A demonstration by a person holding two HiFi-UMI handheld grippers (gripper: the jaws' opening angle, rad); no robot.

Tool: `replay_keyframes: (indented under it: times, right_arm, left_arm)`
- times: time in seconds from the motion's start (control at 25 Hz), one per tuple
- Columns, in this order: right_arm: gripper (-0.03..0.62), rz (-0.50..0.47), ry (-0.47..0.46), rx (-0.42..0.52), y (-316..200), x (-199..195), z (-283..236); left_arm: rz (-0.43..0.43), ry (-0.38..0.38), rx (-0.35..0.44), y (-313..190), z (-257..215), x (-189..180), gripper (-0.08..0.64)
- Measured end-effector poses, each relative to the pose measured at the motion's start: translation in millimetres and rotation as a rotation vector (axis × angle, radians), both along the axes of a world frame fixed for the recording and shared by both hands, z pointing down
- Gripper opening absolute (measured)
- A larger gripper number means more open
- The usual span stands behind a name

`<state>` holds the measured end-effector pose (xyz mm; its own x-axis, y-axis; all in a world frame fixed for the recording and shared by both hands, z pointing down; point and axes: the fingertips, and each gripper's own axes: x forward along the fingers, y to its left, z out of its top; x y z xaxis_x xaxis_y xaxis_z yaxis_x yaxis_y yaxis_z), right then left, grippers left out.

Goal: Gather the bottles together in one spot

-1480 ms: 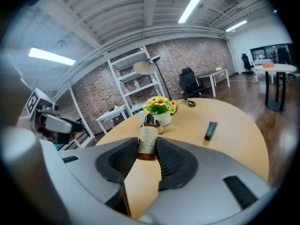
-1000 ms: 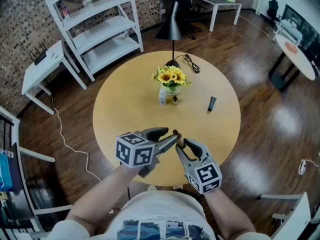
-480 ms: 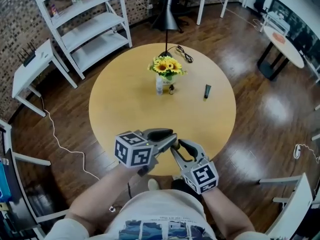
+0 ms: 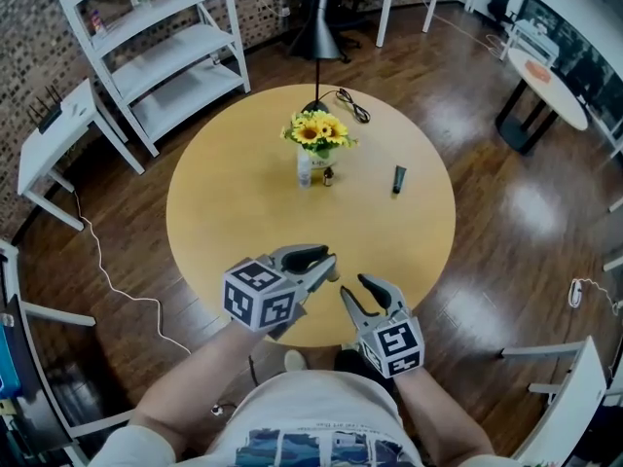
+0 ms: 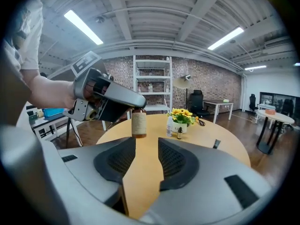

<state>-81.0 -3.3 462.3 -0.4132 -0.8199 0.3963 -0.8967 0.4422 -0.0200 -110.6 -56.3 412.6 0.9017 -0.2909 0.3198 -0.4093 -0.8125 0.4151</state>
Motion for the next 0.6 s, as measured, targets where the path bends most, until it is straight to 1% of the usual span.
replay_keyframes:
  times: [0.2,0.28,0.48,0.6]
  right_arm:
    - [0.178,0.055,0.016,-0.081,-17,62,16]
    - [0.204,0.076,0.017,-0.102,-23,87,20]
    - [0.218,0.085,0.019,-0.153,-30,139,33]
    - [0.229,0.087,0.017,-0.194,-31,167,43]
  left_arm:
    - [-0.166,-0.141,0.101,-63,29,-5,0.078]
    - [-0.23,-0.185,0.121,-88,43,-6,0.08]
    - [-0.392,-0.232,0.144,-145,78,-5,0.08]
    - [-0.458,-0.245,0.147,-176,97,2,0.08]
